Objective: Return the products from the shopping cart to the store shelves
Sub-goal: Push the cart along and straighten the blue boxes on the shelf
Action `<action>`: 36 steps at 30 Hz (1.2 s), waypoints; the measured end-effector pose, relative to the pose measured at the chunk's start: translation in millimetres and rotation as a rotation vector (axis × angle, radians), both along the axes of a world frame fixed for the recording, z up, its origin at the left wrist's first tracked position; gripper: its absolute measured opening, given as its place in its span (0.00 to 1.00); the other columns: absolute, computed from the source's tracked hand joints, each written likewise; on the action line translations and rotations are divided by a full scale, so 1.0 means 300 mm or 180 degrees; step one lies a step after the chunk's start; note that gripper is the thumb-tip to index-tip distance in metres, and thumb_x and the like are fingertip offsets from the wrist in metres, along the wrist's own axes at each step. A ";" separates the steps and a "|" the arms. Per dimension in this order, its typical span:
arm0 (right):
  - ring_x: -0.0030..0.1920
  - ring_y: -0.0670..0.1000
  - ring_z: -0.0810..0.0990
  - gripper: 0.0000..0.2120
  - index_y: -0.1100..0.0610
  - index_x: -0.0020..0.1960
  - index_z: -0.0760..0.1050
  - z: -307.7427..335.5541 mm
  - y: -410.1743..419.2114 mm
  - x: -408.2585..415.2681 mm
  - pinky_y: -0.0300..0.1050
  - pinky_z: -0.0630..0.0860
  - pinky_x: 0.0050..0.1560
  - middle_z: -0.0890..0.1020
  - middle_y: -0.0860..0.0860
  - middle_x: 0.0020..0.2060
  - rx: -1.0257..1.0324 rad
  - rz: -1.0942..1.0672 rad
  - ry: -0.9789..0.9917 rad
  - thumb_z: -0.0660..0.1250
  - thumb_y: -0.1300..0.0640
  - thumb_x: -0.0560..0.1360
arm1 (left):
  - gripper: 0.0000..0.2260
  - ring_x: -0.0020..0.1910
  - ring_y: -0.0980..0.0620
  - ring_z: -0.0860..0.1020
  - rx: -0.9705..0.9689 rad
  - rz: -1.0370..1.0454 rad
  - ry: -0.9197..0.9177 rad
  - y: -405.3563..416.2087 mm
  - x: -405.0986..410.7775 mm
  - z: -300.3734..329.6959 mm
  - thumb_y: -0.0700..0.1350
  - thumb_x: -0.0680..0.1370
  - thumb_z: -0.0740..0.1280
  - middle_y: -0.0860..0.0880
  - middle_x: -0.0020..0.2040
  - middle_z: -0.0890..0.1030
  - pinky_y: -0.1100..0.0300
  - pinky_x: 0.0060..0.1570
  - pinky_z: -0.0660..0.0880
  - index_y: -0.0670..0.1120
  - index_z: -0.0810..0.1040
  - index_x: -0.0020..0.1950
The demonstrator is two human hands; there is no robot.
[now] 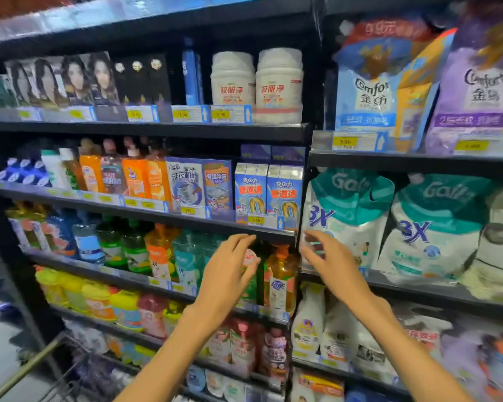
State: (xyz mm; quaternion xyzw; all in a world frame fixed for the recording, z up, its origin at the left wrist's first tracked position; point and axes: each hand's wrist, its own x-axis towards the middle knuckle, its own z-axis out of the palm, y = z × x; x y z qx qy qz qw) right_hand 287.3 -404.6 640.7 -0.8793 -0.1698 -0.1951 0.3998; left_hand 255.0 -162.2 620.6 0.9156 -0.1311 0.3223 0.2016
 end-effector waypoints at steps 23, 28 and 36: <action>0.48 0.46 0.83 0.20 0.53 0.68 0.68 0.108 0.208 0.225 0.52 0.83 0.47 0.82 0.50 0.53 0.0481 -0.0964 -0.0171 0.67 0.49 0.79 | 0.25 0.70 0.43 0.67 0.0482 -0.0148 -0.0416 0.056 0.336 0.082 0.54 0.80 0.65 0.44 0.71 0.67 0.48 0.64 0.72 0.51 0.66 0.76; 0.47 0.41 0.81 0.18 0.52 0.67 0.69 0.099 0.194 0.236 0.33 0.77 0.39 0.82 0.50 0.55 0.0546 -0.0915 -0.0119 0.66 0.50 0.79 | 0.25 0.71 0.44 0.66 0.0480 -0.0146 -0.0397 0.064 0.333 0.070 0.54 0.81 0.65 0.44 0.71 0.67 0.49 0.66 0.69 0.52 0.65 0.77; 0.49 0.41 0.81 0.21 0.54 0.70 0.69 0.094 0.209 0.246 0.30 0.77 0.36 0.81 0.50 0.58 0.0614 -0.0817 -0.0166 0.66 0.49 0.79 | 0.25 0.69 0.44 0.66 0.0391 -0.0122 -0.0376 0.074 0.328 0.062 0.53 0.80 0.65 0.44 0.70 0.68 0.49 0.66 0.69 0.52 0.66 0.76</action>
